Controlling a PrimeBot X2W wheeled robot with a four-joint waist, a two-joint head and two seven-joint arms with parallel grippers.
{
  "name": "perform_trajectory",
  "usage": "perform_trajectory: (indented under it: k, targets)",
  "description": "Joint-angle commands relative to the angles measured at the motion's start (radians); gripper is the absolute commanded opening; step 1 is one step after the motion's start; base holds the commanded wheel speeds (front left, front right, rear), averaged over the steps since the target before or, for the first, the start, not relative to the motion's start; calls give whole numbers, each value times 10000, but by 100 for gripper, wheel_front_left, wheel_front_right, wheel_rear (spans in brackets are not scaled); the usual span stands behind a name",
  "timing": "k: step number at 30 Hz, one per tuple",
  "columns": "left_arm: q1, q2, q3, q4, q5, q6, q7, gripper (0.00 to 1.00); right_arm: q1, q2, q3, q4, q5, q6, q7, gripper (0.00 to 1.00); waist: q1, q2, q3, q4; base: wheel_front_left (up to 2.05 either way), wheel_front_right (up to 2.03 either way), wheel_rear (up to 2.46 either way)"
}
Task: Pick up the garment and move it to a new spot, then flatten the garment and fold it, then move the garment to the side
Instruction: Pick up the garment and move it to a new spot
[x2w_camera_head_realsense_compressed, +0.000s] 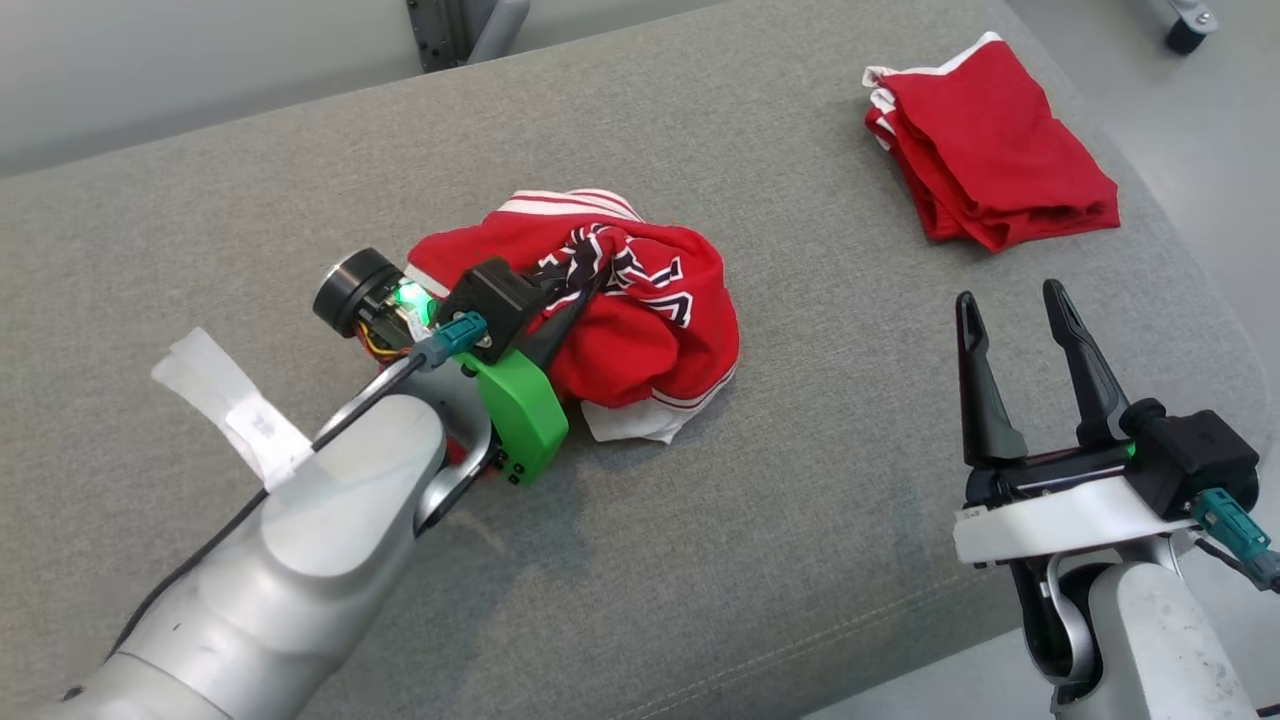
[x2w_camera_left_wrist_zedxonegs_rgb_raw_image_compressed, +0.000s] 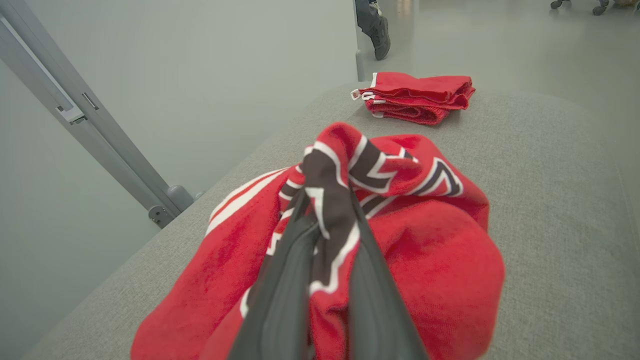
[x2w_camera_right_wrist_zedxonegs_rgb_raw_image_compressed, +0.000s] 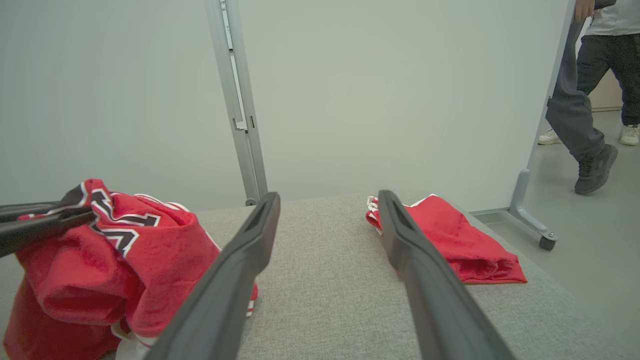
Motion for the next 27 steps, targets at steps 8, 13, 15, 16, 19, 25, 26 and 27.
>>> perform_trajectory:
  k: [8,13,15,16,19,25,26,27]
  targets:
    - [-32,-1161,38,2120,-171,262,-820,19,-225,-4,-1,185,85,-11,-181,100,1,-1,346,-265,0,0,0]
    - [-118,-1665,62,2806,-102,383,-1132,100,-266,-6,-59,271,77,-13,-224,100,1,-1,300,12,0,0,0]
    - [-142,-1814,158,2848,-138,433,-1215,100,-273,-6,-72,282,53,-11,-224,100,1,-1,239,163,0,0,0]
    - [-123,-1886,209,2822,-165,454,-1230,100,-266,-6,-112,296,34,-13,-234,100,1,-1,189,258,0,0,0]
    - [116,-1994,430,2599,-256,583,-1291,100,-234,-6,-138,350,7,-13,-250,100,1,-1,40,517,0,0,0]
    - [944,-1833,1081,1484,-91,891,-1280,100,-90,-7,-277,404,-13,-13,-265,100,1,-1,-223,1091,0,0,0]
    - [1117,-1783,1227,1269,-69,943,-1281,100,-85,-6,-264,406,-33,-11,-271,100,1,-1,-250,1168,0,0,0]
    - [1287,-1710,1367,1064,-33,998,-1277,100,-79,-6,-270,419,-7,-13,-280,100,1,-1,-270,1258,0,0,0]
